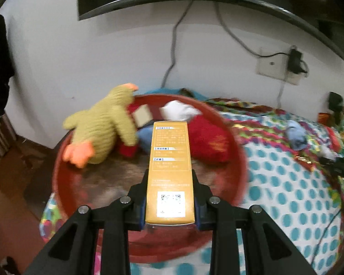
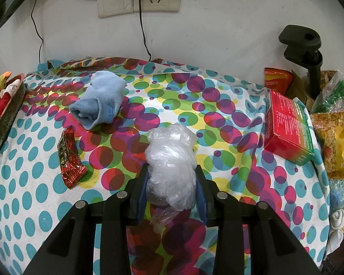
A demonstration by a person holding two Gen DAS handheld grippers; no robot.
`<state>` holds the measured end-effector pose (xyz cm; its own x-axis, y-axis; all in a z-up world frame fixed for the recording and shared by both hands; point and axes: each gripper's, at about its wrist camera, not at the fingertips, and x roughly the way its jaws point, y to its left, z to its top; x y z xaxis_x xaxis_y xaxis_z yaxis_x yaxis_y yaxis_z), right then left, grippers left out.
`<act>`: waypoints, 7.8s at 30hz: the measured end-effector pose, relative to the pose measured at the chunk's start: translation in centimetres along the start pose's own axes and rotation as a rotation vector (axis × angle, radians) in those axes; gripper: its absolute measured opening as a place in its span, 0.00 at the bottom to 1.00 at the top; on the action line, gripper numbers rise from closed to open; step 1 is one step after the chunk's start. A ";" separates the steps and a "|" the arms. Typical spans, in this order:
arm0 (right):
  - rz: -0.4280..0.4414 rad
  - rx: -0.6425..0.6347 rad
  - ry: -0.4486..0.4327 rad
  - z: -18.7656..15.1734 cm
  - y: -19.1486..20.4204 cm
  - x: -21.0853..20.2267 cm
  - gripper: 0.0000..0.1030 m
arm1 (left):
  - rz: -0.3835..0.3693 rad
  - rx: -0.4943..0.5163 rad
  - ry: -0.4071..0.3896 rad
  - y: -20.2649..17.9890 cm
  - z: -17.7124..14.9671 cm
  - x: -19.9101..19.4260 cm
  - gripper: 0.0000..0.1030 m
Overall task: Organize objects
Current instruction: 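Carry the yellow box over the red tray with the left gripper, then lower the yellow box into the tray and open the left gripper, then carry the clear plastic bag onto the red tray and open the right gripper, then grasp the red-wrapped candy bar with the right gripper and lift it, then grasp the blue sock with the left gripper and lift it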
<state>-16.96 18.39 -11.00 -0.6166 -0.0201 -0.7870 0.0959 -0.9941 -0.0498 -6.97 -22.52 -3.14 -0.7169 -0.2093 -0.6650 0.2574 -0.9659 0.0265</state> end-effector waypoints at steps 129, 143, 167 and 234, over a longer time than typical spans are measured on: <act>0.099 -0.047 -0.098 2.0 8.2 -5.3 0.26 | -0.172 -0.002 0.134 0.8 -11.3 -5.0 0.52; 0.349 -0.304 -0.110 5.5 26.3 -8.3 0.26 | -0.176 -0.037 0.128 1.5 -10.9 -5.4 0.52; 0.364 -0.278 -0.097 5.0 26.9 -7.9 0.45 | -0.173 -0.028 0.138 1.2 -11.1 -5.0 0.52; 0.130 0.024 -0.011 -1.6 5.2 1.1 0.23 | -0.443 0.281 0.234 -31.6 8.4 14.8 0.63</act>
<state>-15.86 13.35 -13.08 -0.6086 -0.1500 -0.7792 0.1568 -0.9853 0.0672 -31.19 3.65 -7.56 -0.5461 0.2330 -0.8046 -0.2400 -0.9638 -0.1162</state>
